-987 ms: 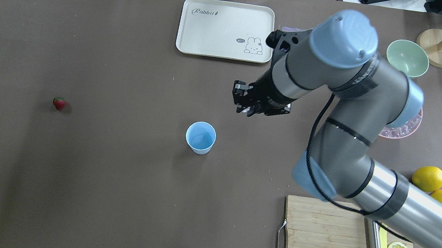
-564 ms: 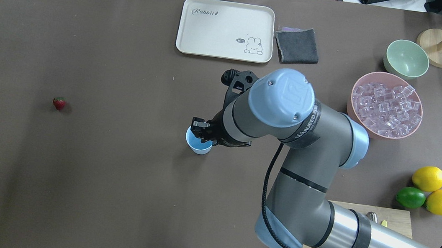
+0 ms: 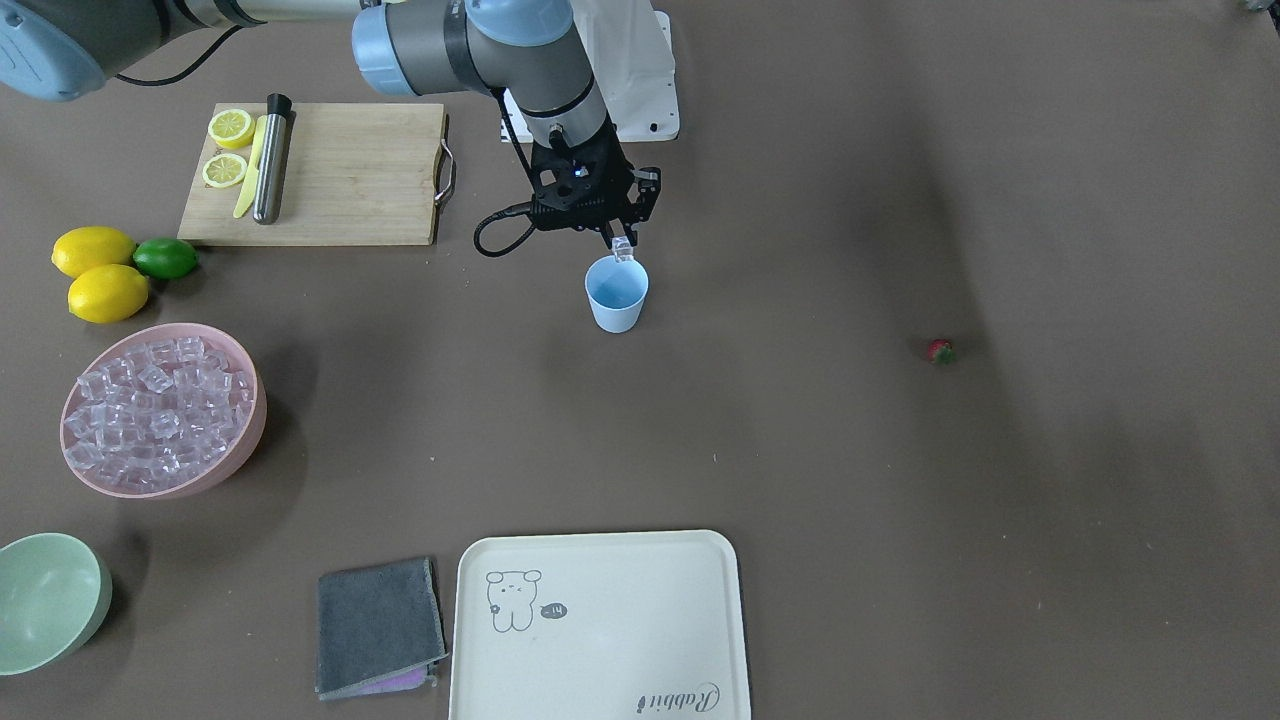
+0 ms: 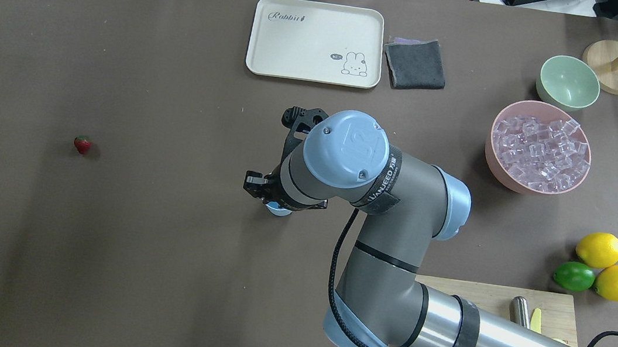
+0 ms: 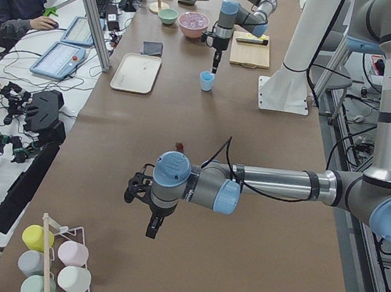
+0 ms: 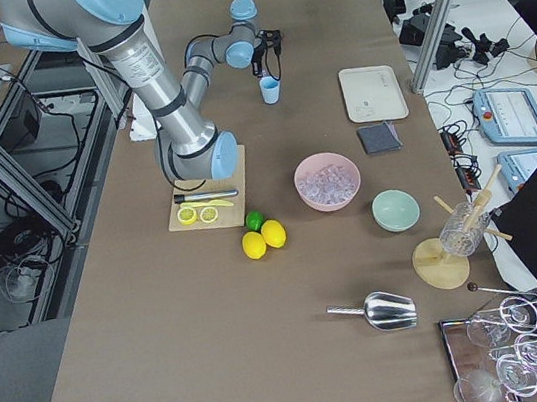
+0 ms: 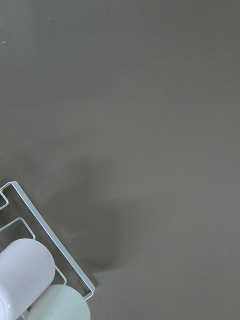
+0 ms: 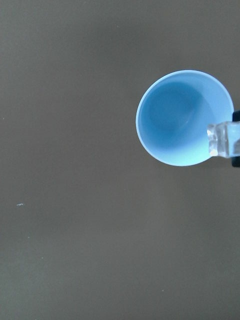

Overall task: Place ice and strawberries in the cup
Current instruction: 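Open the right gripper to drop the ice cube into the cup, then move the right gripper back over the pink ice bowl, then lower the right gripper into the ice and grasp another cube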

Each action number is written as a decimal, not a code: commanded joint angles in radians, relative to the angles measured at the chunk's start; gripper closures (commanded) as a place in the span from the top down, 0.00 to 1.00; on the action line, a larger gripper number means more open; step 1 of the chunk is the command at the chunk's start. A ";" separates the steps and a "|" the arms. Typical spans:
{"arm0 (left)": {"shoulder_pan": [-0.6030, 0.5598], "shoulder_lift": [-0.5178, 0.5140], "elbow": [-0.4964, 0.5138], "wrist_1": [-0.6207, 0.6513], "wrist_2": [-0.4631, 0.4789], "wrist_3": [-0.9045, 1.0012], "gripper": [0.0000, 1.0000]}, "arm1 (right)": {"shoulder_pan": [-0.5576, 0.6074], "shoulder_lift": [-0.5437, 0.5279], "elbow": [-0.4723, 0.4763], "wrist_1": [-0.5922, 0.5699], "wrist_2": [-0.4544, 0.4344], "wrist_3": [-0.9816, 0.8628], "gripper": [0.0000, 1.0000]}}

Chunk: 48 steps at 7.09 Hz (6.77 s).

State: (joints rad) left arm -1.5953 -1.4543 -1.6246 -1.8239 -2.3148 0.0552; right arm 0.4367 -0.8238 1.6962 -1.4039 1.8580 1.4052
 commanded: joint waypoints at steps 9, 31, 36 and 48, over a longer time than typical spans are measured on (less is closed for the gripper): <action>0.000 -0.058 0.054 0.002 0.002 -0.002 0.98 | 0.256 -0.033 0.151 -0.273 0.203 -0.130 0.99; 0.008 -0.130 0.127 -0.009 -0.002 0.000 0.98 | 0.507 -0.362 -0.050 -0.348 -0.104 -1.025 0.86; 0.008 -0.130 0.127 -0.008 -0.002 0.000 0.98 | 0.482 -0.354 -0.040 -0.377 -0.138 -1.014 0.86; 0.003 -0.115 0.164 -0.074 -0.005 0.003 0.98 | 0.450 -0.374 -0.049 -0.377 -0.143 -1.009 0.57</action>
State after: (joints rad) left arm -1.5910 -1.5703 -1.4609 -1.8962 -2.3188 0.0571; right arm 0.8839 -1.1980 1.6458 -1.7809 1.7137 0.3983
